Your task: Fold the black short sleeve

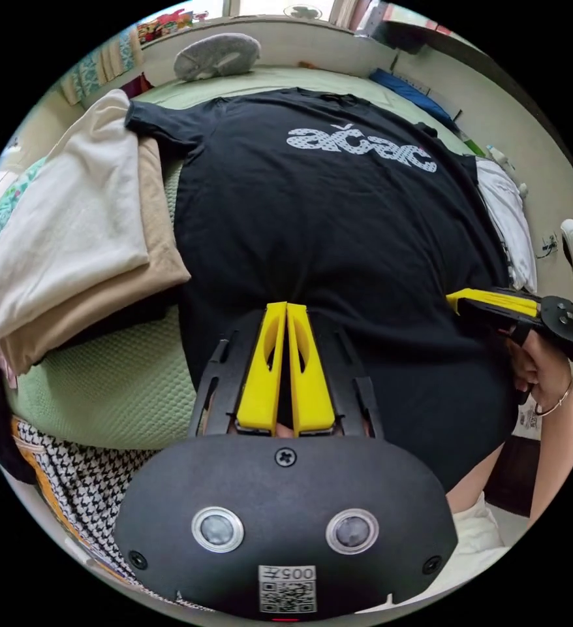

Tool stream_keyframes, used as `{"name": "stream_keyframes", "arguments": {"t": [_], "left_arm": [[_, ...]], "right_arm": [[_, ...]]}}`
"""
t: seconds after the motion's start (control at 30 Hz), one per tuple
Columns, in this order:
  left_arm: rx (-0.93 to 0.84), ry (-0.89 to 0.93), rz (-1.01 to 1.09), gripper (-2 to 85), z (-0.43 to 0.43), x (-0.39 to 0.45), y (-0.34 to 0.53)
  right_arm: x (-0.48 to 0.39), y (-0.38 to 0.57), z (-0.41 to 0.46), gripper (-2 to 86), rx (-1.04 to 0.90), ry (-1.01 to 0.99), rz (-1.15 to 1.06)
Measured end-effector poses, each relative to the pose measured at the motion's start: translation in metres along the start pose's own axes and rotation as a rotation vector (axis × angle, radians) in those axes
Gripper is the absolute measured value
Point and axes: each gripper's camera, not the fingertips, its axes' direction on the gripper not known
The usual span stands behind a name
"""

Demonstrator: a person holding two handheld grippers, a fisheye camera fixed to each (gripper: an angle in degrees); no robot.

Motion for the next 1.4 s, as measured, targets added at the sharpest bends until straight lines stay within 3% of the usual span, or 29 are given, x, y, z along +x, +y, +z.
{"name": "stream_keyframes", "arguments": {"t": [0.37,0.6,0.7,0.83,0.9,1.0,1.27,1.4], "left_arm": [[-0.030,-0.106,0.012,-0.3,-0.017,0.031,0.027],[-0.031,-0.212,0.050,-0.4,-0.033,0.054,0.042],[-0.165,-0.166,-0.014,-0.6,-0.059,0.064,0.047],[0.096,-0.036,-0.025,-0.6,-0.125,0.080,0.088],[0.158,0.017,-0.043,-0.6,-0.143,0.084,0.102],[0.029,0.031,-0.107,-0.7,-0.151,0.092,0.122],[-0.099,-0.218,-0.126,-0.3,-0.198,0.114,0.159],[-0.101,-0.122,-0.148,-0.2,-0.211,0.116,0.152]], "right_arm": [[0.048,0.026,0.003,-1.3,-0.003,-0.250,0.104],[0.034,0.051,-0.004,-1.2,0.020,-0.135,0.052],[0.041,0.075,-0.010,-1.3,0.038,-0.167,0.101],[0.059,0.122,-0.022,-1.1,0.179,-0.367,0.252],[0.055,0.142,-0.031,-1.0,0.253,-0.315,0.290],[0.040,0.171,-0.049,-1.1,0.289,-0.182,0.391],[0.024,0.198,-0.116,-1.2,0.068,0.013,0.400],[0.017,0.192,-0.134,-1.3,0.098,-0.013,0.388]]}}
